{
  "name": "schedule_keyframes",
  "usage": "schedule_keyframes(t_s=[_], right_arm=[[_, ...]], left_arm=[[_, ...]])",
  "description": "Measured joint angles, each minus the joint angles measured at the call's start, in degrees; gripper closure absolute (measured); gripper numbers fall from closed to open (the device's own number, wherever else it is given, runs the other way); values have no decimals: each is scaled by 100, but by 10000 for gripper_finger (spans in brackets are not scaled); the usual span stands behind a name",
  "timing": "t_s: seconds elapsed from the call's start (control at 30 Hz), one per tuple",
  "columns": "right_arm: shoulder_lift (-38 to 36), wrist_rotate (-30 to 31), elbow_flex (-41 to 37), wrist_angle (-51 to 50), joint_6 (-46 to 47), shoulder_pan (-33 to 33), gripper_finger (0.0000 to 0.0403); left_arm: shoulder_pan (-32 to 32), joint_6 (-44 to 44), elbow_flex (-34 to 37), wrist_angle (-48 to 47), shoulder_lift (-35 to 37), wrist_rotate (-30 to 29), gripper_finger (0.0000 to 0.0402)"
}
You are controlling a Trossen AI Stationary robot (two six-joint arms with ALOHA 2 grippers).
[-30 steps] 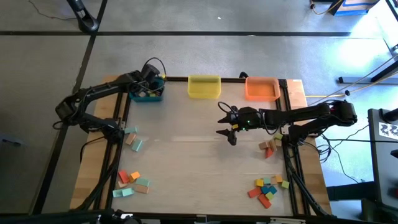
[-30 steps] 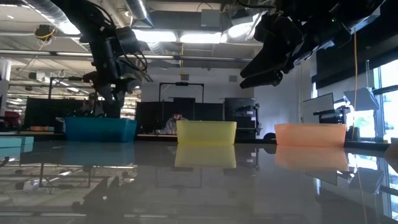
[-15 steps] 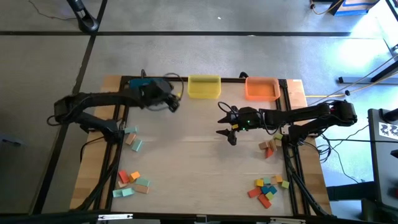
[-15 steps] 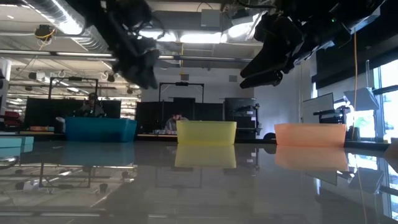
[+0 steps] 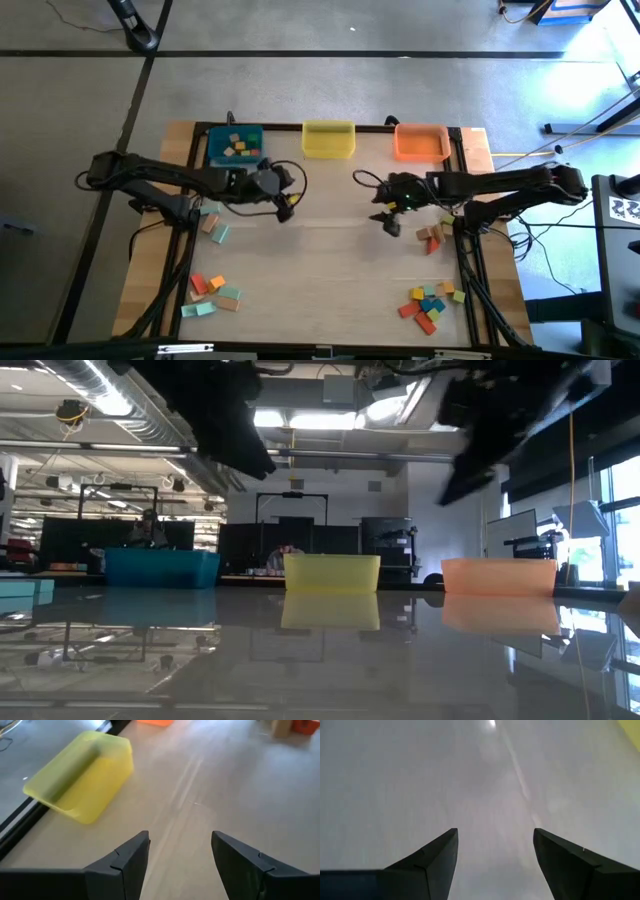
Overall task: Sort blocks by size
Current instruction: Put the brown triangle block into the orange bin
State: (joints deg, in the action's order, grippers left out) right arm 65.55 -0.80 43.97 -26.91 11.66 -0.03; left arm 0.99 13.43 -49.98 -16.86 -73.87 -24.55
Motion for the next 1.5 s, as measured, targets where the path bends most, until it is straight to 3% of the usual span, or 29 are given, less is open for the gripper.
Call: schedule_keyframes(t_s=[0.17,0.43,0.7,1.13,1.5], right_arm=[[-230,125,308,-1983,433,453,146],[-91,183,312,-3570,972,1204,146],[512,679,312,-3971,886,1479,146],[1684,427,312,-4007,299,1464,146],[1861,325,-212,-3692,290,1464,146]], left_arm=[[180,13,0,15,-1,-7,199],[206,120,0,23,-1,-18,199],[206,119,0,36,-1,-18,199],[203,7,0,11,-1,-16,199],[203,15,0,-7,0,-16,199]])
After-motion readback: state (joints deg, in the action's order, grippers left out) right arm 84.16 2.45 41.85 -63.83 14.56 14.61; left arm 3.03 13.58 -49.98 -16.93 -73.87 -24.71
